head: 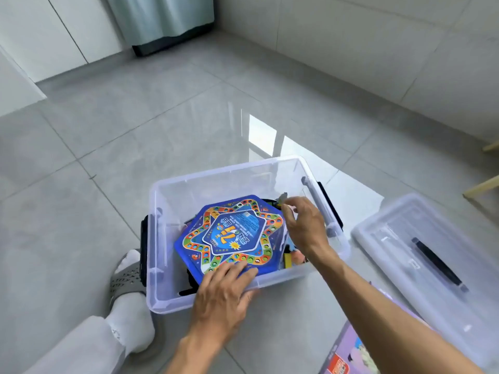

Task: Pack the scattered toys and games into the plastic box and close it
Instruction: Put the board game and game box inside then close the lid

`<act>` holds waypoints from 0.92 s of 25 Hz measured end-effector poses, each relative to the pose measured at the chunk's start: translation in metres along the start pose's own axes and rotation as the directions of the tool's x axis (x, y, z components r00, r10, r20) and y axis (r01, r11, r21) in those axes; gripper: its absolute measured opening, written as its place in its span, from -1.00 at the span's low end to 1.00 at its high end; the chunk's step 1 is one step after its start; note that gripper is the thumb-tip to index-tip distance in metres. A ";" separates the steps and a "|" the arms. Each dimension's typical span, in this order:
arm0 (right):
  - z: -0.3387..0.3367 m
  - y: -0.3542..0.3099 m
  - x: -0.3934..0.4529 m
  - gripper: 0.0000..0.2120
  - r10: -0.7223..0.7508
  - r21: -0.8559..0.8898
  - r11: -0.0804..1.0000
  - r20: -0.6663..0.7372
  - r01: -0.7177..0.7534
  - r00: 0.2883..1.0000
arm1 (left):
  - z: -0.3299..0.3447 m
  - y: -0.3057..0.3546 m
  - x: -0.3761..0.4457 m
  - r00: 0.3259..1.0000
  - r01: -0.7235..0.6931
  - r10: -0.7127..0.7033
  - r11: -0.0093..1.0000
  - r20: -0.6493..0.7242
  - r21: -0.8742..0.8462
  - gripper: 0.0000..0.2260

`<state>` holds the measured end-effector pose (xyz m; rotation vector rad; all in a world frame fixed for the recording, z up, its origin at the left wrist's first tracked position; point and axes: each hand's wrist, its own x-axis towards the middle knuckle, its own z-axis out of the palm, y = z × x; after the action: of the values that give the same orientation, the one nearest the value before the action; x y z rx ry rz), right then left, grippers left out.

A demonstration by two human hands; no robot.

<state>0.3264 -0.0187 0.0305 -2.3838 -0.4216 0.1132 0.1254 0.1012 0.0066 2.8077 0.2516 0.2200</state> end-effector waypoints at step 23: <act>-0.123 0.208 -0.263 -0.66 0.766 0.829 -0.049 0.389 -0.557 0.512 | 0.104 0.189 -0.036 0.657 0.729 -0.148 0.373 0.739 -0.574 -0.64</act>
<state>0.1578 -0.3292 -0.0234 -1.1503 0.8645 0.4366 0.1370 -0.1137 -0.0352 1.5494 0.5972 -0.5425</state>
